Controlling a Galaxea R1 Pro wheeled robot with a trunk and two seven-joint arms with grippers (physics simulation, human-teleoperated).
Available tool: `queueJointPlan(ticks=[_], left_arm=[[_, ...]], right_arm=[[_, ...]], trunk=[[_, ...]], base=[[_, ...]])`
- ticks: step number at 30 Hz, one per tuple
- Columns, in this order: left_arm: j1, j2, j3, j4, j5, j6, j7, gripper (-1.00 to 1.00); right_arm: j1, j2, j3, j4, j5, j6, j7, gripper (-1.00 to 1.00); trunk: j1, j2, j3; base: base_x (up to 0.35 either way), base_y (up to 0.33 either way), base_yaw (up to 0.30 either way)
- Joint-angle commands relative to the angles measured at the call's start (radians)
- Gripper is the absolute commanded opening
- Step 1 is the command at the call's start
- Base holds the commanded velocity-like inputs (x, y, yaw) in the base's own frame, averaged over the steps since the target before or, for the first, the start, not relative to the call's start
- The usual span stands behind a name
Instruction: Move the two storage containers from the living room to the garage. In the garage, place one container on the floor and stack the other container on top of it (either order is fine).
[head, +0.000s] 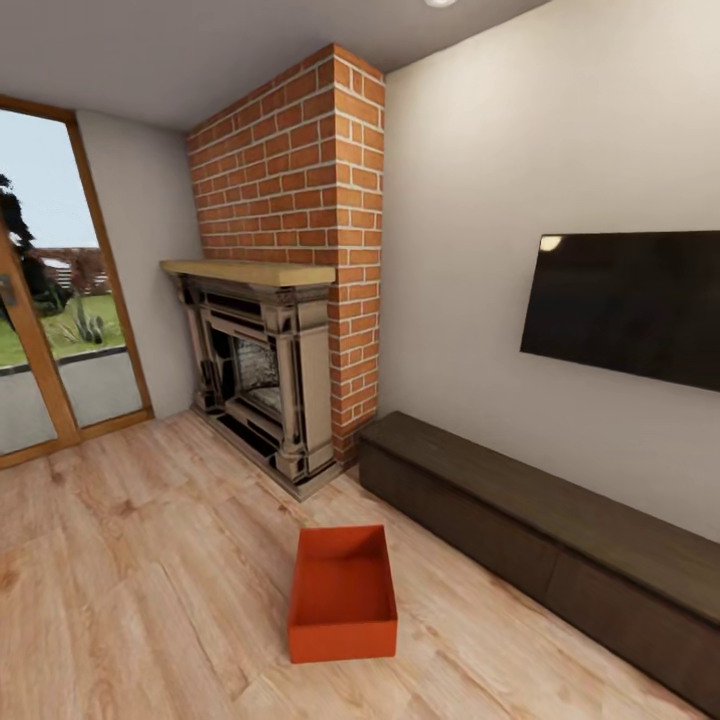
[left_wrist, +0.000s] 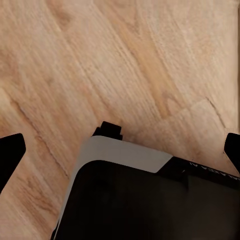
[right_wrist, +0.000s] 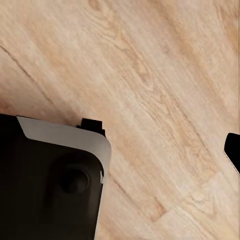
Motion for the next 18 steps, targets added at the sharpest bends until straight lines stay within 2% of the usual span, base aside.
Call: queueJointPlan(ticks=[1,18], left_arm=[[-0.001,0.000,-0.008,0.000,0.009,-0.003,0.003,1.00],[-0.001,0.001,-0.008,0.000,0.009,-0.005,0.004,1.00]], right_arm=[[-0.001,0.000,0.008,0.003,-0.004,-0.005,-0.002,1.00],[-0.001,0.000,0.009,0.003,-0.003,-0.006,-0.002,1.00]], trunk=[[0.001,-0.001,-0.001],[0.001,-0.001,-0.001]], base=[[0.324,0.000,0.000],[0.324,0.000,0.000]])
